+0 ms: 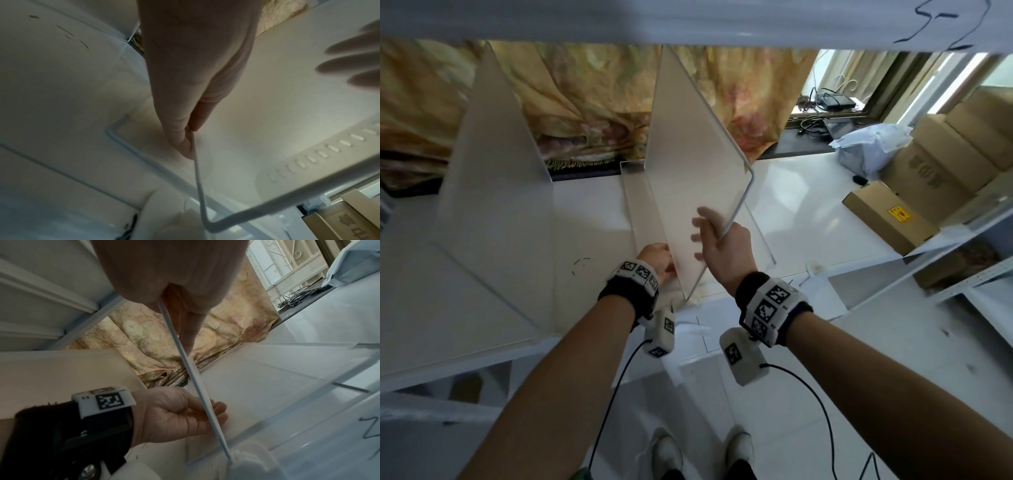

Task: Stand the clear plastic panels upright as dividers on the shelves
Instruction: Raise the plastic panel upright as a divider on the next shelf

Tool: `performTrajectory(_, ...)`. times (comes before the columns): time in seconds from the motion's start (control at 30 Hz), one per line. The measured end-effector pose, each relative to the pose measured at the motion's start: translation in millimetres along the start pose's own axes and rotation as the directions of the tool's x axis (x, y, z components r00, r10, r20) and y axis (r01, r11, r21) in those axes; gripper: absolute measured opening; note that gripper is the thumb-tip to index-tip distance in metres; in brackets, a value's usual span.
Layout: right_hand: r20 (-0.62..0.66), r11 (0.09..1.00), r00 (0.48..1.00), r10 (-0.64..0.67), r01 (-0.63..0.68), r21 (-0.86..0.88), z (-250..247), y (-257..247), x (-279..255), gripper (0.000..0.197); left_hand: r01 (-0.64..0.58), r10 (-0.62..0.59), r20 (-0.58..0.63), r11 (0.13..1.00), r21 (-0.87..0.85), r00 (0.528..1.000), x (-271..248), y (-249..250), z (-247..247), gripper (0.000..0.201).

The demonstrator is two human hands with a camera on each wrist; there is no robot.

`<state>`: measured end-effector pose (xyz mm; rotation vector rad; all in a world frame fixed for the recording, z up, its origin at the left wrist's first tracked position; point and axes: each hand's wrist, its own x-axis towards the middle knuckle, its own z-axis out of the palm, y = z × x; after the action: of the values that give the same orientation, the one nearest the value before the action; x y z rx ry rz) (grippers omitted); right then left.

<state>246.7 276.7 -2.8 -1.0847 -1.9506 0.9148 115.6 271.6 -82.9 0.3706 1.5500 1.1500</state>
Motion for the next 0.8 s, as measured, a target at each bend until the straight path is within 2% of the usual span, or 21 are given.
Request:
performTrajectory(0.2,0.016,1.000,1.000,0.004,-0.004,0.004,-4.7,-0.2,-1.3,0.032,-0.002,0.005,0.046,0.999,-0.055,0.999,-2.2,-4.3,0.9,0.036)
performTrajectory(0.43,-0.006,1.000,1.000,-0.026,0.026,0.002,-5.1,-4.5,-11.7,0.051,-0.019,0.021,0.019,0.992,-0.128,1.000,3.7,-9.6,4.9,0.050)
performTrajectory(0.5,-0.010,0.999,0.999,-0.034,0.034,0.007,-5.5,-5.1,-14.6,0.054,-0.031,0.034,0.014,0.984,-0.174,0.999,6.4,-10.3,5.3,0.045)
performTrajectory(0.63,-0.007,0.999,0.999,-0.043,0.043,0.007,-5.8,-3.5,-17.7,0.049,-0.027,0.042,0.056,0.971,-0.238,0.998,1.8,-6.1,8.2,0.031)
performTrajectory(0.73,0.018,0.999,0.999,-0.038,0.038,0.018,-6.6,-4.7,-20.5,0.046,0.009,-0.016,-0.017,0.938,-0.346,1.000,9.8,-6.2,7.8,0.029)
performTrajectory(0.8,0.038,0.999,0.998,-0.050,0.050,0.008,-6.2,-6.0,-22.6,0.046,0.013,-0.029,-0.044,0.947,-0.320,0.999,12.9,-4.9,8.1,0.026)
